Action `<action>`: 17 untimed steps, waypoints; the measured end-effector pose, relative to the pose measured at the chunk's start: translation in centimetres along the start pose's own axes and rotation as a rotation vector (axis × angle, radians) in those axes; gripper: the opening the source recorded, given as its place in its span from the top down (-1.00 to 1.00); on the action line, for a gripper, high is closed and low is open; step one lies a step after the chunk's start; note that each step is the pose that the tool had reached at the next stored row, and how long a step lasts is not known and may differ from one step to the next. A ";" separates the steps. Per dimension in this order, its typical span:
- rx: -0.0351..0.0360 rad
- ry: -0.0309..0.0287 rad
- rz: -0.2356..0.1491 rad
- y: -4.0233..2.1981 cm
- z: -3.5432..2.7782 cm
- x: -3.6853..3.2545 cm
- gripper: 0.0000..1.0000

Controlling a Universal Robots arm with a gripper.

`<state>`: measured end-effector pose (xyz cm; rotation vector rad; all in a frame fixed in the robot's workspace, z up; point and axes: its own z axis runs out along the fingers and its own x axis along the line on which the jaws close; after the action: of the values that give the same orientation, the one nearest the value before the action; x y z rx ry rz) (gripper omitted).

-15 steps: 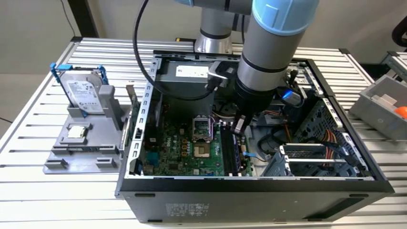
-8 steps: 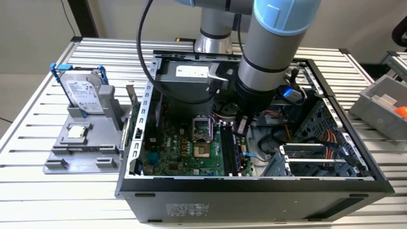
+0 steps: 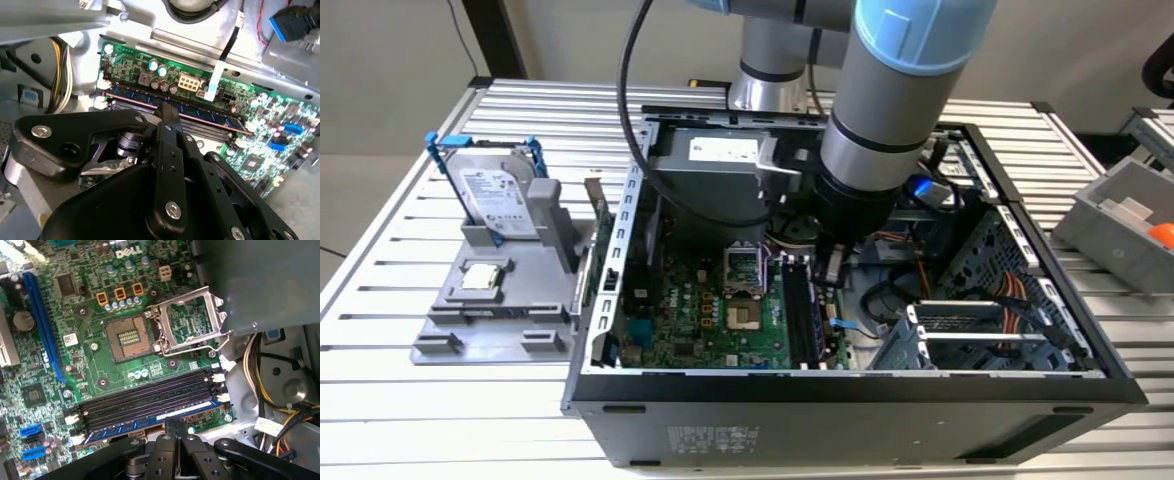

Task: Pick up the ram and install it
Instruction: 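Press down the ram until it locks into place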

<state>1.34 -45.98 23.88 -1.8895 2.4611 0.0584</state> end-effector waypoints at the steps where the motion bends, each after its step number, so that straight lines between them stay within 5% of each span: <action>1: -0.0009 0.0002 -0.016 0.00 0.00 0.00 1.00; 8: -0.0066 0.0009 -0.123 -0.04 0.00 -0.01 1.00; 17: -0.0104 0.0017 -0.148 -0.13 0.24 0.00 1.00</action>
<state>1.47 -46.00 23.64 -2.0697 2.3181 0.0652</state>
